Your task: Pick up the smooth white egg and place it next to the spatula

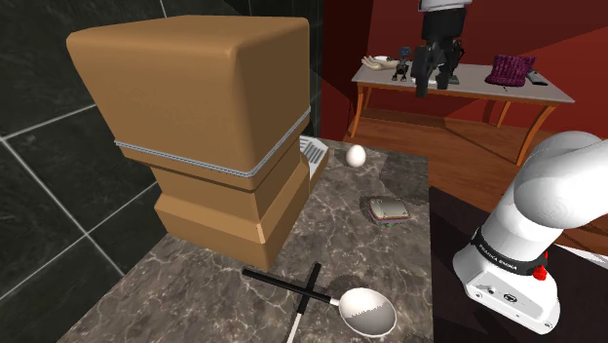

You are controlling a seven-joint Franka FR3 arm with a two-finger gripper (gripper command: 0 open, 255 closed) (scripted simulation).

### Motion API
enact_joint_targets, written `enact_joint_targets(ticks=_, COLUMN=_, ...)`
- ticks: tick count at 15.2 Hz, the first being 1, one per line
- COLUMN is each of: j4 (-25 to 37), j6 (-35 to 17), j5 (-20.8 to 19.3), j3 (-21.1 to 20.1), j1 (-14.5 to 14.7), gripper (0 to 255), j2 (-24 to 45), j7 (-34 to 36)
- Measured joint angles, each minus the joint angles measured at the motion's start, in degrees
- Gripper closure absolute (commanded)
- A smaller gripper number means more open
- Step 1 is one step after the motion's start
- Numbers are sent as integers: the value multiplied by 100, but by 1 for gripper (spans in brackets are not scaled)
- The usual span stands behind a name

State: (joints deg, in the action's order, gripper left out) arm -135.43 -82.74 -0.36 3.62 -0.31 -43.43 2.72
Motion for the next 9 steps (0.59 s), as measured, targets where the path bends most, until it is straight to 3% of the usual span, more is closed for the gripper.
enact_joint_targets(ticks=3, j4=-29, j6=-196, j5=1, j3=39, j1=16, gripper=0, j2=181, j7=-62)
enact_joint_targets(ticks=9, j4=-237, j6=-1298, j5=115, j3=124, j1=134, gripper=0, j2=1130, j7=-271)
